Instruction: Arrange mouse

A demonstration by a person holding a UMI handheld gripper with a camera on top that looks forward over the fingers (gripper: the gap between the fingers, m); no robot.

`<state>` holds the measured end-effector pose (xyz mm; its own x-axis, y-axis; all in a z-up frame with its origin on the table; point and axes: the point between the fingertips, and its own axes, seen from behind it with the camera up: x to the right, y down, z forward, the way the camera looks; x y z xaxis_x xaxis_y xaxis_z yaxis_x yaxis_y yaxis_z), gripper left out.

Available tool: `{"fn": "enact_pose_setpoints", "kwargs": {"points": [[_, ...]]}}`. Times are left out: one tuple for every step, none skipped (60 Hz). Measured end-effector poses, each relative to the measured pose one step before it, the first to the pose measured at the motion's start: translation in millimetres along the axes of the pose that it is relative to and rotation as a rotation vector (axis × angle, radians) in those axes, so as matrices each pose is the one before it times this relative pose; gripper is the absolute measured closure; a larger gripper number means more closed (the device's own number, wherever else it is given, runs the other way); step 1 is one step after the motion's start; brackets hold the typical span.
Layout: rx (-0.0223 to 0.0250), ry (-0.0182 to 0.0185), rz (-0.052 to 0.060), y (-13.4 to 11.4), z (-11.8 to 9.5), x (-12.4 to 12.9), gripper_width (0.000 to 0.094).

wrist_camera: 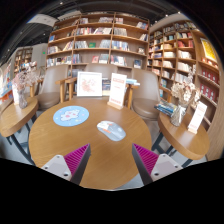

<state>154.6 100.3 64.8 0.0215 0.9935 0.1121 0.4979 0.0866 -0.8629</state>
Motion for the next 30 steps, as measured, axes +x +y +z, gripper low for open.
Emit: {"fn": "enact_pose_setpoints", "kwargs": {"points": [[-0.00321,-0.00141,0.0029,-0.03,-2.04,2.36,0.0083],[-0.00212,-0.00017,0.0024,0.56,2.08,1.31,0.0083],[-0.00187,-0.00113,0.0025,0.47,1.82,0.72,0.0082],[-0.00209,-0.00174,0.0019,0.8,2.27,0.55,0.0083],[-0.00257,-0.00125,0.0011,0.93,2.51,0.76,0.0085],[-0.00292,-0.00041,0.0008,1.08,3.18,0.9,0.0086],[-0.00149,0.00222,0.0019,0.75,5.16,-1.66,0.0086],[-0.0022,0.00014,0.0027,0.73,3.6,1.42,0.0086],[-0.00222,0.00005,0.0035,0.69,3.64,1.09,0.0086],[-0.002,-0.00063,0.0035,0.21,3.98,2.28,0.0086],[-0.00156,0.00104,0.0026,0.22,3.75,1.22,0.0086],[-0.00123,0.00079,0.0018,0.18,3.74,1.17,0.0086],[-0.00139,0.00063,0.0019,0.09,3.68,1.31,0.0085],[-0.00174,0.0013,0.002,0.19,3.72,1.35,0.0085],[-0.00231,0.00256,0.002,0.23,3.87,1.92,0.0085],[-0.00155,0.00293,0.0021,-0.26,3.61,1.52,0.0085],[-0.00104,0.00255,0.001,-0.09,4.06,1.2,0.0084],[-0.00069,0.00203,0.0009,-0.06,4.09,1.22,0.0084],[-0.0012,0.00113,0.0007,-0.19,3.92,0.76,0.0084],[-0.00178,-0.00029,0.0005,-0.09,3.85,0.55,0.0084],[-0.00137,-0.00136,0.0003,-0.22,3.75,-0.1,0.0084],[-0.00095,-0.0012,0.0003,-1.24,3.17,-0.67,0.0084],[-0.00115,-0.00148,0.0002,-0.42,3.71,-0.36,0.0084],[-0.00144,-0.00158,0.0004,-0.65,3.66,-0.31,0.0084],[-0.0013,-0.00125,0.0002,-0.77,3.62,-0.12,0.0084],[-0.00064,-0.0006,-0.0001,-0.95,3.65,-0.05,0.0086],[0.00001,0.00006,-0.0008,-0.95,3.51,0.19,0.0086],[-0.00046,0.00053,-0.0016,-0.99,3.53,-0.03,0.0086],[-0.00125,0.00046,-0.0028,-0.53,3.93,0.85,0.0086],[-0.00158,0.00153,-0.0029,-0.84,3.9,-0.16,0.0085]]}}
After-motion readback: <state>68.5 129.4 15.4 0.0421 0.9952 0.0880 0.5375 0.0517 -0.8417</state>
